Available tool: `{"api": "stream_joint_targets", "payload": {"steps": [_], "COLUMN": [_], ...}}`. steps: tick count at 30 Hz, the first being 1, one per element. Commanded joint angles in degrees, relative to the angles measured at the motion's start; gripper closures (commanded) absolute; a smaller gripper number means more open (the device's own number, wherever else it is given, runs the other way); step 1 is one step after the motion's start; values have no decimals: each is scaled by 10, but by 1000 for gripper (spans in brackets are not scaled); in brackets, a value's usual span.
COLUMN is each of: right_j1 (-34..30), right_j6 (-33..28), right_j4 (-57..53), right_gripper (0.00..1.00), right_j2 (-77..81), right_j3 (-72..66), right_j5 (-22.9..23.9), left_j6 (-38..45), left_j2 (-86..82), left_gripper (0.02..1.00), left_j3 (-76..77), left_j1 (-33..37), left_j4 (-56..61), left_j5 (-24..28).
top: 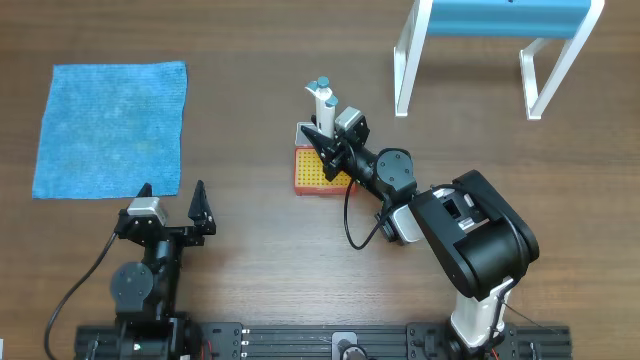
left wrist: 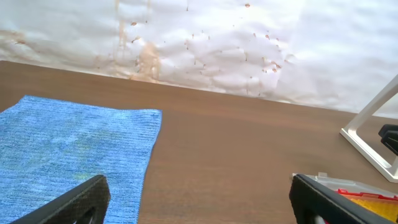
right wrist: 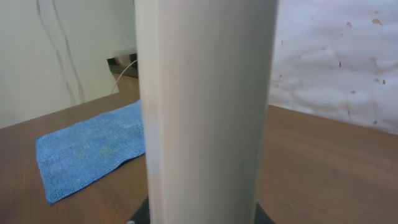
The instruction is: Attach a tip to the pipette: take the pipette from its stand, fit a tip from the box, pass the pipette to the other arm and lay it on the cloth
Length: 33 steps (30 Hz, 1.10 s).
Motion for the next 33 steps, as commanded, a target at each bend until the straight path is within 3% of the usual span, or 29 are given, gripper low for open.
{"api": "stream_joint_targets", "payload": {"steps": [1,33], "right_j1": [2,2], "right_j6": [-6,-8], "right_j4": [6,7], "right_gripper": [930,930], "right_j2": [-18,-29], "right_j3": [-1,-17], "right_j5": [-7,-9], "left_j6": [9,9], "left_j2": [-3,-3], "left_gripper": [82,82], "left_j3": [-2,-2], "left_j1": [3,3], "left_j4": [-1,-1], "left_j5": [7,7]}}
